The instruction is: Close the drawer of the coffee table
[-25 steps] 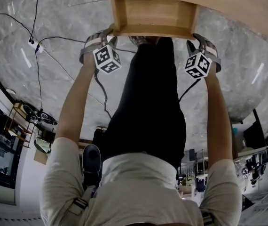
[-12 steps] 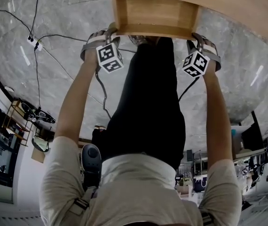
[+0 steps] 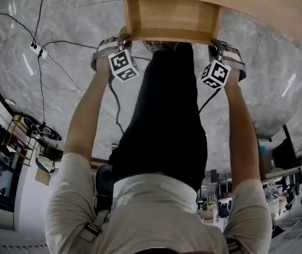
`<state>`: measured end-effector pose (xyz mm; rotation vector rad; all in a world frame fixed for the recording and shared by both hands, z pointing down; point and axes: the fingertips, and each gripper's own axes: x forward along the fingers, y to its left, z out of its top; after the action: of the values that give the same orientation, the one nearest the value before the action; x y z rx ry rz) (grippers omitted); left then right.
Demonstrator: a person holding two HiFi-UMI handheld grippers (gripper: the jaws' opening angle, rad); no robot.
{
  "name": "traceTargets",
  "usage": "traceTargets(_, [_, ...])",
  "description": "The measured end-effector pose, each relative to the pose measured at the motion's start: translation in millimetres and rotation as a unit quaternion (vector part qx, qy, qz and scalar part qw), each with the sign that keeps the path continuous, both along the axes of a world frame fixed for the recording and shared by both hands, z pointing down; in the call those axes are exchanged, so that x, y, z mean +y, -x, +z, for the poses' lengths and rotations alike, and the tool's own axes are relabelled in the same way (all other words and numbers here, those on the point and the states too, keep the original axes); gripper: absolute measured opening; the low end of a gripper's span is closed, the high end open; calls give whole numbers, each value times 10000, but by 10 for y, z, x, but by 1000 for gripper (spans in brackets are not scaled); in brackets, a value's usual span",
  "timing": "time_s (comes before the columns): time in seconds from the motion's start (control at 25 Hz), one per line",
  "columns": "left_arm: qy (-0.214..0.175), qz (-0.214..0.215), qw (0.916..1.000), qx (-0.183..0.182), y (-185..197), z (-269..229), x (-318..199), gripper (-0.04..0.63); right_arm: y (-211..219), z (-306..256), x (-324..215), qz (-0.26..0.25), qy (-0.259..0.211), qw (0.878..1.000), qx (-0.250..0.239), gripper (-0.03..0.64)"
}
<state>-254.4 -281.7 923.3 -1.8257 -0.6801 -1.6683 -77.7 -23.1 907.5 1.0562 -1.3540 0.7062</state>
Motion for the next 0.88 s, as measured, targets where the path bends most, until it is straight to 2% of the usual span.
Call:
traceTargets(0.24, [206, -197, 9995, 116, -63, -121, -2, 112, -14, -105, -34, -8, -80, 10000, 10, 84])
traceTargets(0.4, [153, -339, 9990, 231, -134, -254, -111, 115, -3, -224, -87, 3, -242, 9997, -39, 84])
traceTargets(0.6, [62, -421, 9989, 190, -197, -297, -251, 119, 9, -274, -165, 48, -296, 9994, -149, 83])
traceTargets(0.88, [74, -451, 9985, 299, -297, -363, -314, 121, -54, -320, -209, 126, -416, 9990, -35, 84])
